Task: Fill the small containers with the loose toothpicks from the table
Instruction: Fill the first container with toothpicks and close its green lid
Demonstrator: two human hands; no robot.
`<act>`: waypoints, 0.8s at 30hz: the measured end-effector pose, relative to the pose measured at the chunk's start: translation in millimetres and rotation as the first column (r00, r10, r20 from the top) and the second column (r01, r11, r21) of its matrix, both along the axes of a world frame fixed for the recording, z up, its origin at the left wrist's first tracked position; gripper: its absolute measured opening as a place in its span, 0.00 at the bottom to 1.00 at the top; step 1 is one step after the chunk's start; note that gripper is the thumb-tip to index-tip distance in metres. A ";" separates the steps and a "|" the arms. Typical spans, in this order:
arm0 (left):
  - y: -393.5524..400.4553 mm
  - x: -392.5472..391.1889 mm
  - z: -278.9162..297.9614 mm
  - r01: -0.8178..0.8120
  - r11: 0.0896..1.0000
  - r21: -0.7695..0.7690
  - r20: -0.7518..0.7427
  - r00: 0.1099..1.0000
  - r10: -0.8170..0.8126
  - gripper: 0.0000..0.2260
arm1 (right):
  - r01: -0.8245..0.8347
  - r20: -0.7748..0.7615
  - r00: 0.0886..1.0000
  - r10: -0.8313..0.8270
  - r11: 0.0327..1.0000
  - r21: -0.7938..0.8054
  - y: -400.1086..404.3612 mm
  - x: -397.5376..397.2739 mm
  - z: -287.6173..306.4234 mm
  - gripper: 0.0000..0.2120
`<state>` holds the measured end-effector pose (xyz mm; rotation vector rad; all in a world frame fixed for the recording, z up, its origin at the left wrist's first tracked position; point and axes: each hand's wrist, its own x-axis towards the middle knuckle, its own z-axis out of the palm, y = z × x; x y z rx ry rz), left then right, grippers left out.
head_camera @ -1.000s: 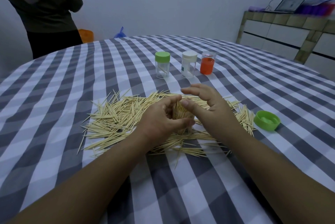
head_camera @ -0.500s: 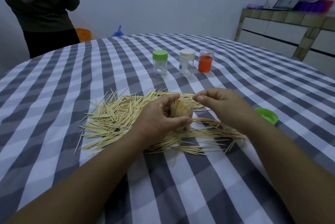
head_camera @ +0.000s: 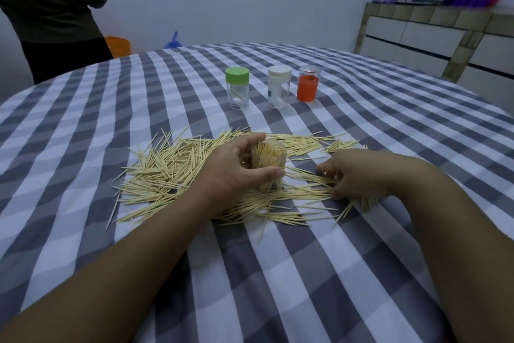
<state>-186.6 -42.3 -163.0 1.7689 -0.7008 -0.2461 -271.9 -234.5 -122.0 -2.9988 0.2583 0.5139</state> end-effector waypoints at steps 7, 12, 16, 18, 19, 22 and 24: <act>0.6 1.6 -0.6 -0.010 1.000 0.015 0.021 1.000 0.009 0.40 | 0.067 0.183 0.980 -0.077 0.996 0.064 7.5 10.6 -8.4 0.11; 1.1 2.2 -0.8 -0.017 0.999 0.028 0.041 0.999 0.016 0.40 | -0.009 0.176 0.984 -0.012 0.993 0.117 10.9 8.1 -11.6 0.15; 0.4 2.2 -0.5 -0.021 1.000 0.019 0.026 0.999 0.020 0.39 | -0.067 0.174 0.983 0.057 0.996 0.052 18.4 11.2 -17.5 0.11; 0.5 2.9 -0.9 -0.024 1.000 0.014 0.018 1.000 0.024 0.38 | -0.049 0.168 0.985 0.049 0.999 -0.005 22.3 14.6 -19.4 0.11; 0.8 3.6 -1.1 -0.026 1.000 0.011 0.014 1.000 0.026 0.37 | -0.029 0.177 0.984 0.033 0.999 -0.030 23.8 16.7 -20.4 0.11; 1.9 6.0 -1.6 -0.034 0.999 0.014 0.010 0.999 0.034 0.39 | -0.023 0.213 0.975 0.065 0.981 -0.194 27.3 19.3 -22.7 0.09; 2.2 7.0 -1.2 -0.037 0.999 0.019 0.013 0.999 0.037 0.41 | -0.056 0.228 0.965 0.133 0.947 -0.316 29.5 15.8 -21.5 0.08</act>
